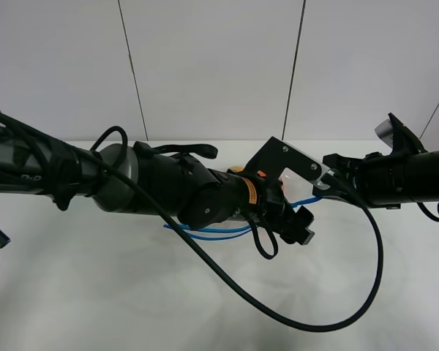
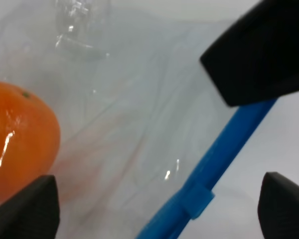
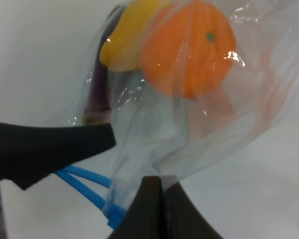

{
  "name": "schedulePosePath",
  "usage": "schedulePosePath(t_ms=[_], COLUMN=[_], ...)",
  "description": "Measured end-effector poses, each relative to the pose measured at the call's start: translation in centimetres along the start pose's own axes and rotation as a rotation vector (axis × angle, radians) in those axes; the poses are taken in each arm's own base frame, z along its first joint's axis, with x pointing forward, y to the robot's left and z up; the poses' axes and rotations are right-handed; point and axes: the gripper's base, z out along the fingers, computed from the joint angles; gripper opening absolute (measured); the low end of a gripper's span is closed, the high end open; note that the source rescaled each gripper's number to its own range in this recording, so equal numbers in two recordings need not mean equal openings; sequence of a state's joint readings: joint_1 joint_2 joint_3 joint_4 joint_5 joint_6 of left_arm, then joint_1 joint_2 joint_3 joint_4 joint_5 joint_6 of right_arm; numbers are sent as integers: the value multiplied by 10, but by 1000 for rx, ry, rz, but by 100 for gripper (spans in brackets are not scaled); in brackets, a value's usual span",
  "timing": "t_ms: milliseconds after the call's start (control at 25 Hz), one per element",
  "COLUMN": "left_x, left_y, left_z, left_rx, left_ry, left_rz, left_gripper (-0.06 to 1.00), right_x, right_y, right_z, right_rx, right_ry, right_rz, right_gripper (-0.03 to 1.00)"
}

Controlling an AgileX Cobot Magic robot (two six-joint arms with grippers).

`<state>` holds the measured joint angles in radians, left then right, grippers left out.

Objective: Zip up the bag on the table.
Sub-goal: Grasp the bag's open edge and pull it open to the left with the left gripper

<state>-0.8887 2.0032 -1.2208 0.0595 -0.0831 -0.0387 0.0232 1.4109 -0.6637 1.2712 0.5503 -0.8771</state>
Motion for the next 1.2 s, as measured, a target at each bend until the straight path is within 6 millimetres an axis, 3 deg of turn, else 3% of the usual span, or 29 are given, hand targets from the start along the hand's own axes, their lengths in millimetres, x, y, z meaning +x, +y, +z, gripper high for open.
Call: schedulePosePath(t_ms=[280,440,720,1200], left_x=[1,0,0,-3], left_y=[0,0,0,0], left_z=[0,0,0,0], left_rx=[0,0,0,1], left_ry=[2,-4,-5,-32], left_rz=[0,0,0,1], left_gripper=[89,82,79,57], right_x=[0,0,0,-1], right_y=[0,0,0,0], right_z=[0,0,0,0], right_rx=[-2,-3,-3,6], right_ry=[0,0,0,-8], right_rz=[0,1,3,3], right_gripper=[0,0,0,0])
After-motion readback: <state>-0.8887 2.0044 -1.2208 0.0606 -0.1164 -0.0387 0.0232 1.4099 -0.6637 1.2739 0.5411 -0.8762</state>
